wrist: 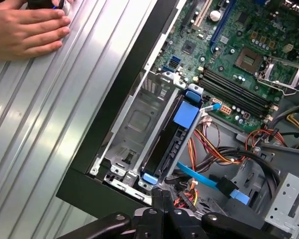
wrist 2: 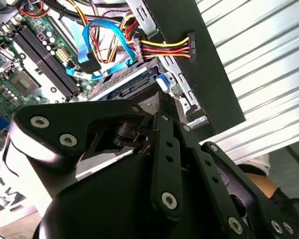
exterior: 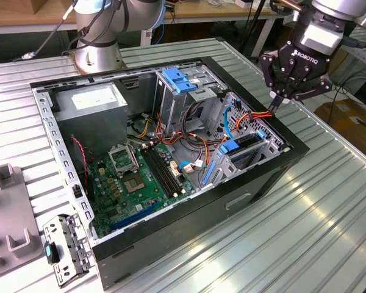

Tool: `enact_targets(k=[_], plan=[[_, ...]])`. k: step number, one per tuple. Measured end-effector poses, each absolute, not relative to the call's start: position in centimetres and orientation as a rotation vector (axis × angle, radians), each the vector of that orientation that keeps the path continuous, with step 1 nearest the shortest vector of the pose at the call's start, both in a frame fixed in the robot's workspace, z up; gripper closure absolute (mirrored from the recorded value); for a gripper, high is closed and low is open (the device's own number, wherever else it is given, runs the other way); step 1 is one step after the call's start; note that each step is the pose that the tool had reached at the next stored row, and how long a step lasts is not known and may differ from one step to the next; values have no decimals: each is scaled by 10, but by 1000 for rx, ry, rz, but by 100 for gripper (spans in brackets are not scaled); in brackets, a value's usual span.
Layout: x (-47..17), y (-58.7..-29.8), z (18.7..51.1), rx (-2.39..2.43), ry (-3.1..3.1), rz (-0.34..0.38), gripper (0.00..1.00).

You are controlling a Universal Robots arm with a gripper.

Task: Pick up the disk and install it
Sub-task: 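Insert the first disk wire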

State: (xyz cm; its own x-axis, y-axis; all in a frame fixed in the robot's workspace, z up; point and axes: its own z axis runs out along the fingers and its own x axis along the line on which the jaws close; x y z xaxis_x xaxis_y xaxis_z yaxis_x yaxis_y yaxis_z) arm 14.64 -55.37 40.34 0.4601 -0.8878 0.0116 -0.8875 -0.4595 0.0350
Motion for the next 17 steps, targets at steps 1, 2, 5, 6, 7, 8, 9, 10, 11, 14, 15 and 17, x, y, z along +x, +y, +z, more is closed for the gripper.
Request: enact_targets(k=[1,2,5,6,7,8,9,10,11,14,15,17], plan=[[148,-554,403,2665,-1594,-12,89],[149,-554,403,2674,-1578,-12,89],[150,-554,403,2719,-1499,-10,89],[150,-554,403,2743,-1456,-10,89],[150,-554,403,2763,-1416,-9,89],[150,-554,403,2777,-1390,-8,89],[150,-554,403,2785,-1374,-8,89],[151,-554,403,2787,-1368,-8,89],[153,-553,403,2788,-1365,-8,89],[158,-552,403,2791,-1359,-7,89],[160,-552,403,2792,-1357,-7,89],[163,-551,403,2794,-1354,-7,89]])
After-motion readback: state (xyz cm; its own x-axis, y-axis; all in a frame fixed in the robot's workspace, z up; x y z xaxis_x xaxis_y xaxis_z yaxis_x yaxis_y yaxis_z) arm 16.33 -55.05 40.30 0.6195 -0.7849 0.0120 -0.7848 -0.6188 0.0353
